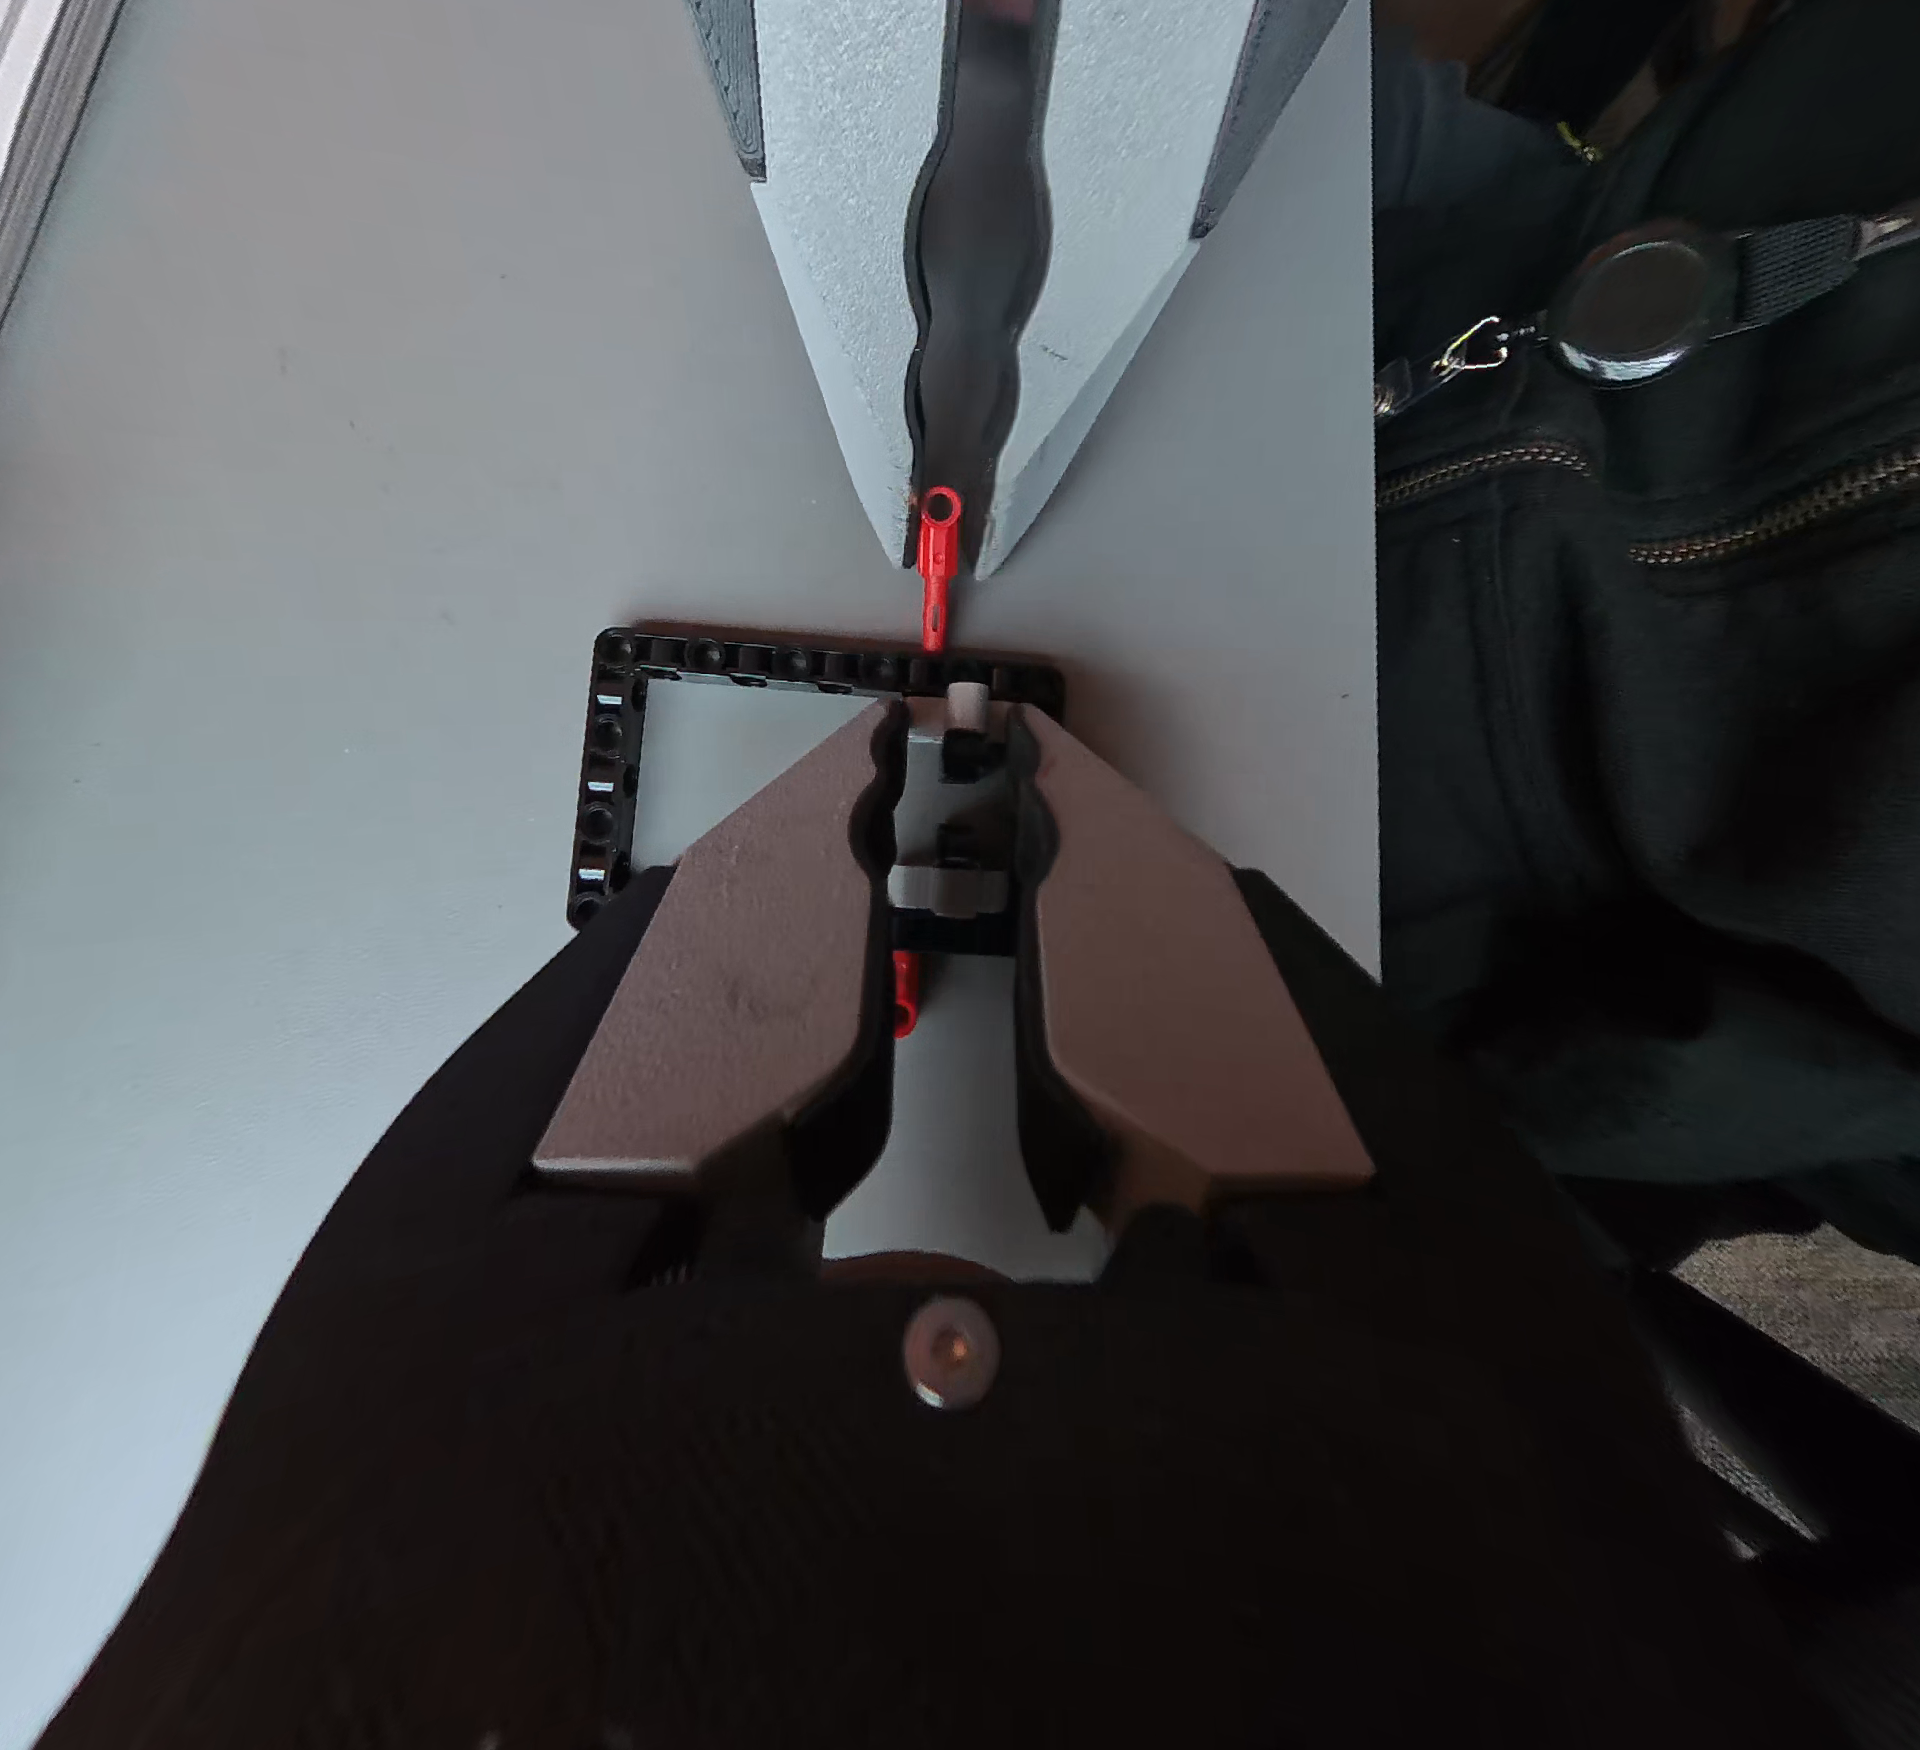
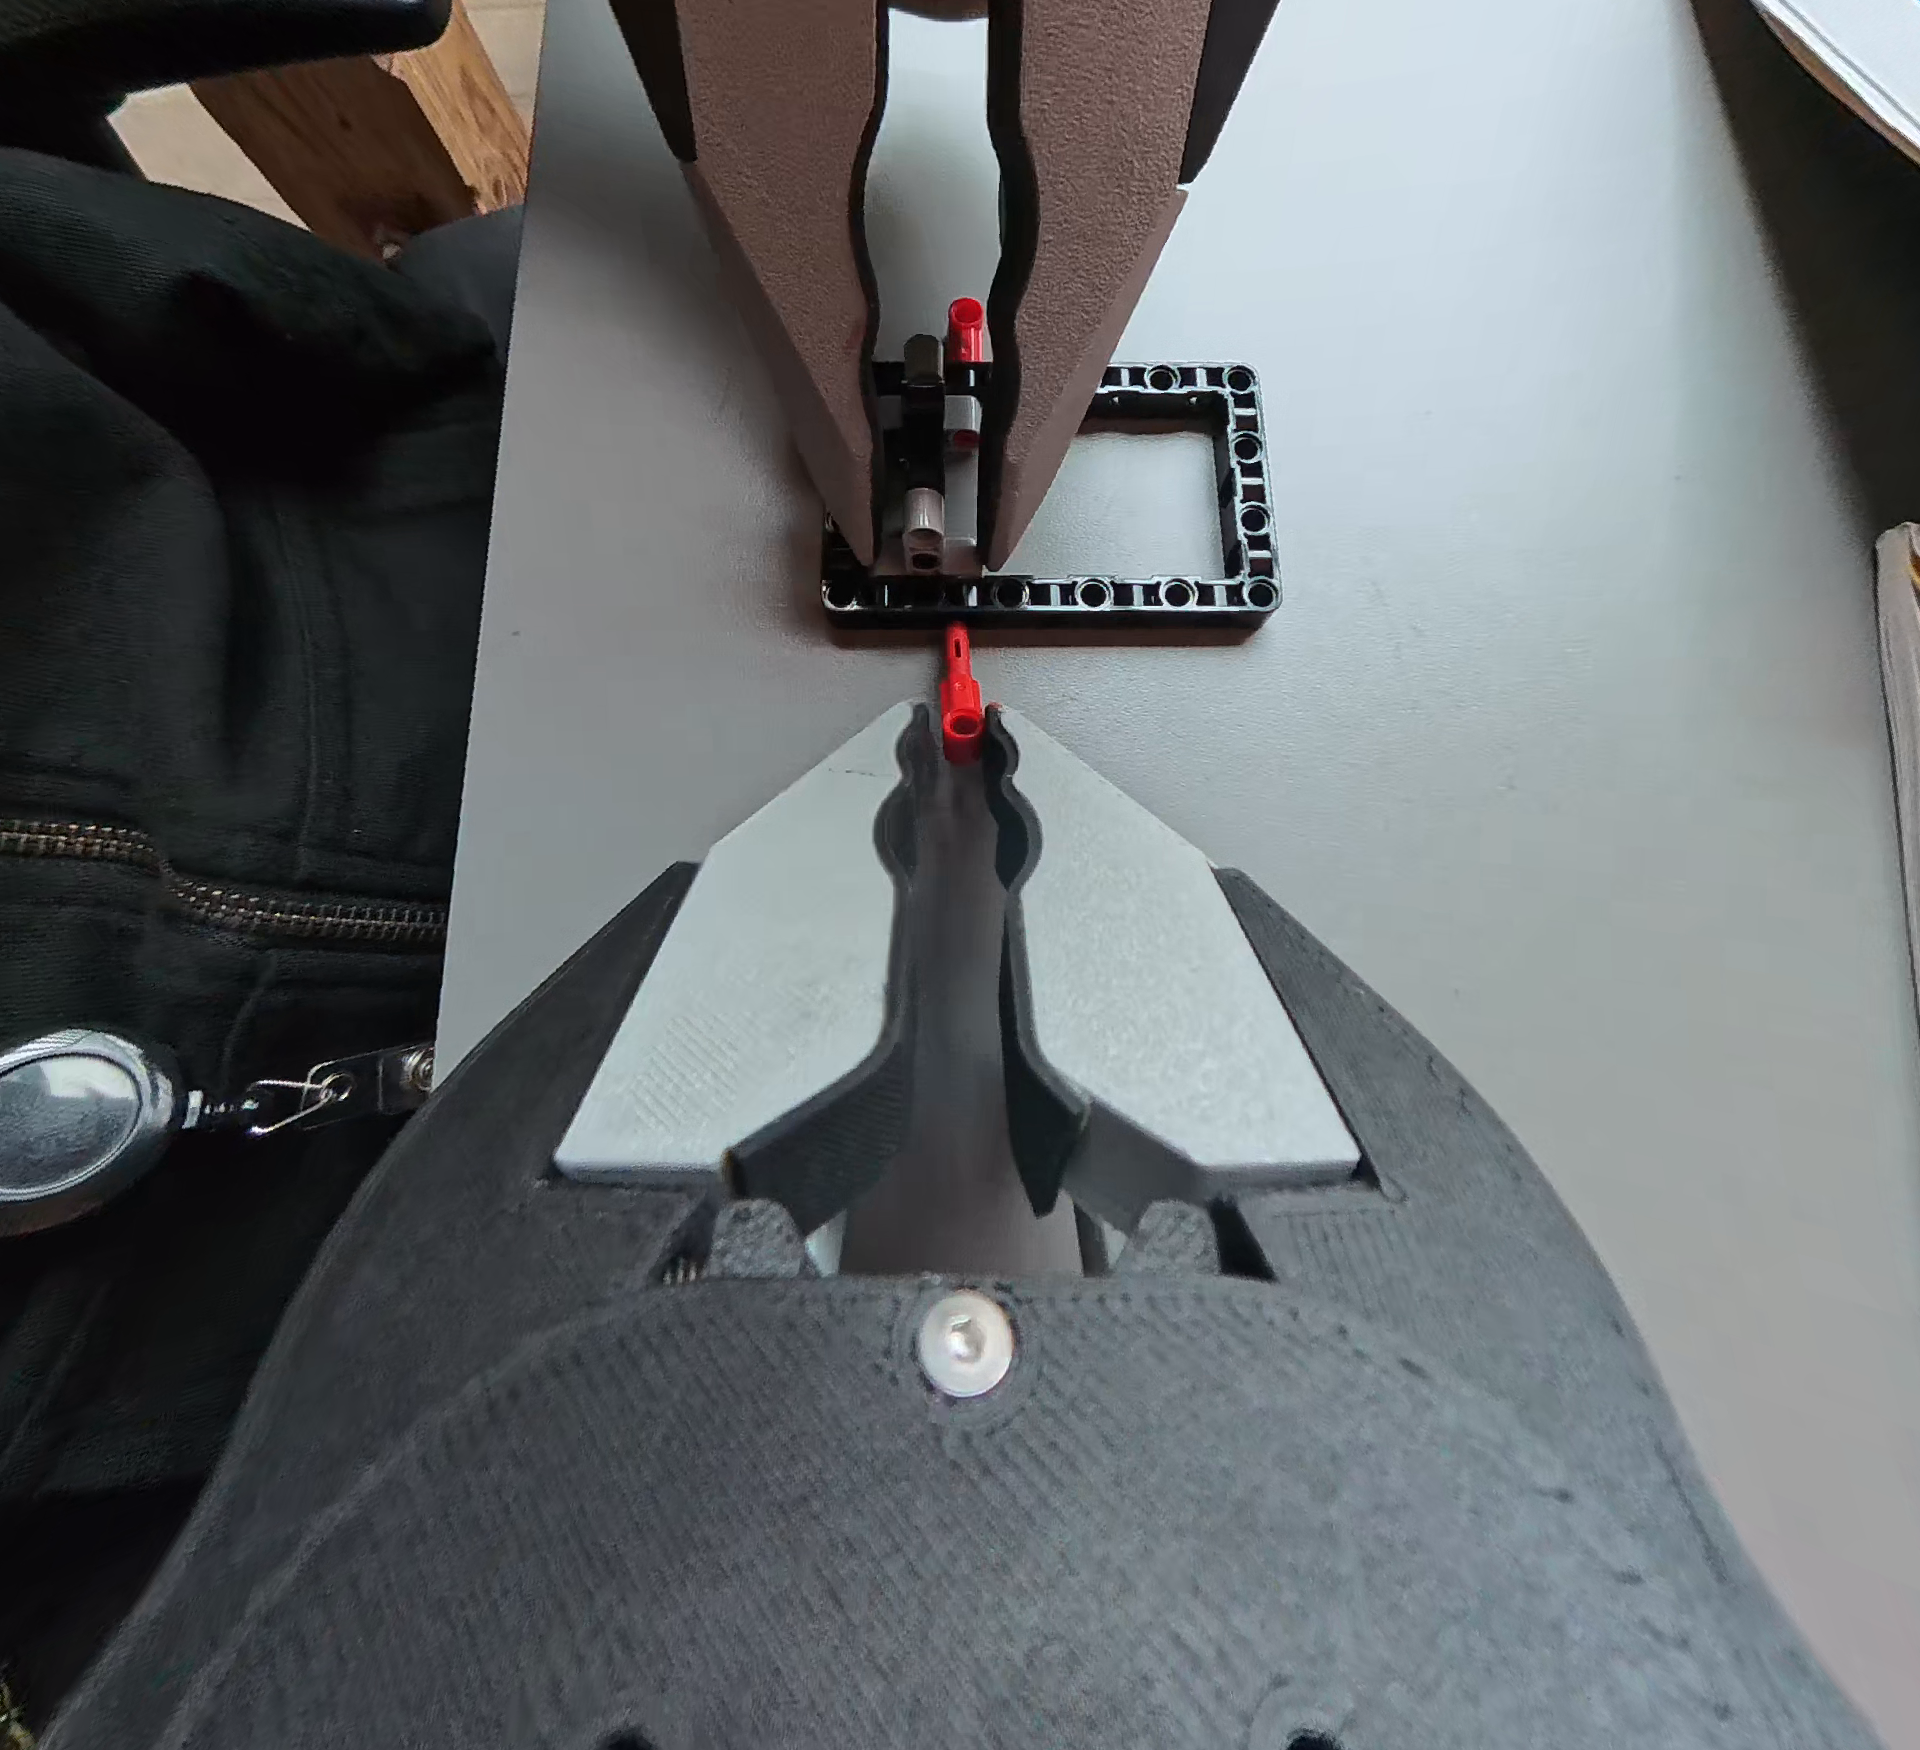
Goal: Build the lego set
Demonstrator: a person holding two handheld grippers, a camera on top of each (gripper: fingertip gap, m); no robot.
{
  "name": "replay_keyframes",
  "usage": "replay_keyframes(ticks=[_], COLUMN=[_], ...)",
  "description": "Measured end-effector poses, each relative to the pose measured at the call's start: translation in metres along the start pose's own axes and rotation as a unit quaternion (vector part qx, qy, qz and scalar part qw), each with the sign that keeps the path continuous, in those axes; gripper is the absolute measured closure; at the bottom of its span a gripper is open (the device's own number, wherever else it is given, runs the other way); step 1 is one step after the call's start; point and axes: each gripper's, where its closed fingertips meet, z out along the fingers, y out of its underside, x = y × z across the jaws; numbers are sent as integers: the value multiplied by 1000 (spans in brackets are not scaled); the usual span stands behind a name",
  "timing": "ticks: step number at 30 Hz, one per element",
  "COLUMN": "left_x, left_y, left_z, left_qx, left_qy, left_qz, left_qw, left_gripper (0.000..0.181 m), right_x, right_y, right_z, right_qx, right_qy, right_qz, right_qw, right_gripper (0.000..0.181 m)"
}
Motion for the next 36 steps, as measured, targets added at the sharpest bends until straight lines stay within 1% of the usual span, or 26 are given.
replay_keyframes(ticks=[7, 8, 9, 12, 17, 19, 24, 27, 28, 29, 30, 31, 33, 34, 36], left_x=[0, 0, 0, 0, 0, 0, 0, 1, 1, 4, 7, 8, -1, -3, 3], left_y=[0, 0, 0, 0, 0, 0, 0, 0, -1, -2, -5, -8, -8, -7, -6], left_z=[0, 0, 0, 0, 0, 0, 0, 0, -1, -3, -6, -10, -16, -17, -13], left_qx=[4, 4, 4, 4, 13, 19, 32, 29, 28, 31, 38, 43, 33, 19, -2], left_qy=[-4, -5, -5, -6, -7, -6, -3, -4, -3, 8, 21, 25, -5, -19, -23], left_qz=[-3, -2, 0, 4, 5, 3, -8, -9, -12, -19, -28, -31, -28, -20, 0], left_qw=[1000, 1000, 1000, 1000, 1000, 1000, 999, 1000, 1000, 999, 999, 998, 999, 999, 1000], left_gripper=[164, 164, 164, 164, 164, 164, 164, 164, 163, 152, 145, 146, 147, 144, 138], right_x=[1, 1, 1, 5, 4, 3, 2, 1, 2, 2, 2, 1, 0, 0, 0], right_y=[0, 1, 1, 2, -2, -3, 0, -1, 0, 0, 0, 0, 0, 0, 0], right_z=[0, 0, -1, -1, -4, -5, 0, 1, 1, 0, 0, 0, 0, 0, -1], right_qx=[-2, -3, -4, -6, 13, 19, 2, 2, 2, 2, 2, 2, 2, 2, 3], right_qy=[8, 9, 11, 30, 21, 6, -2, -9, -9, -9, -8, -7, -4, -3, -4], right_qz=[-3, -5, -9, -18, -3, 8, 11, 13, 17, 19, 16, 12, 3, 1, 3], right_qw=[1000, 1000, 1000, 999, 1000, 1000, 1000, 1000, 1000, 1000, 1000, 1000, 1000, 1000, 1000], right_gripper=[170, 171, 176, 176, 176, 177, 177, 176, 177, 177, 177, 177, 176, 176, 176])
